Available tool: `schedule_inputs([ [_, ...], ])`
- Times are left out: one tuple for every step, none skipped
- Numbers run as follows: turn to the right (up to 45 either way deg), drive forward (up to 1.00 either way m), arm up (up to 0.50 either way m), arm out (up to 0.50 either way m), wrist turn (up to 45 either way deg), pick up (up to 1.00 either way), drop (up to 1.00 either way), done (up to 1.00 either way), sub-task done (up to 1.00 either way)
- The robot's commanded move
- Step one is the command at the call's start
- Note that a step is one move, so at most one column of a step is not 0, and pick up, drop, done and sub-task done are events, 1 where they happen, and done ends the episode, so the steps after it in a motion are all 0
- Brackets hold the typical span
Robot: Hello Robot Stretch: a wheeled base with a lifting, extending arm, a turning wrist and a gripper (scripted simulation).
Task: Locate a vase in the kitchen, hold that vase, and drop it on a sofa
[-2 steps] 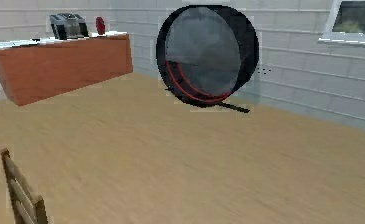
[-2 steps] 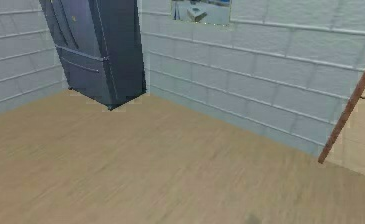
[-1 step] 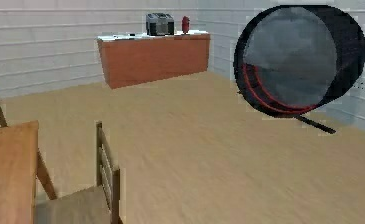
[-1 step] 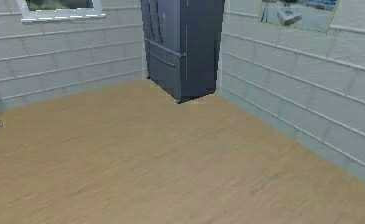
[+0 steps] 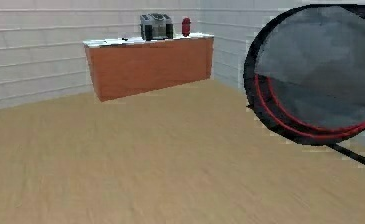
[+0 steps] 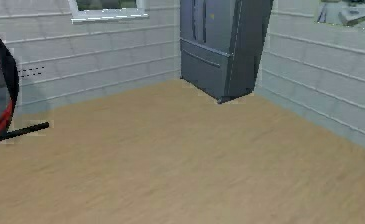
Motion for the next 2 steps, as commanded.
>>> schedule_inputs([
  [-18.0,0.00,0.00,0.00,0.0,0.00,0.00,0.00,0.00],
  [0.0,0.40,0.00,0.00,0.0,0.00,0.00,0.00,0.00],
])
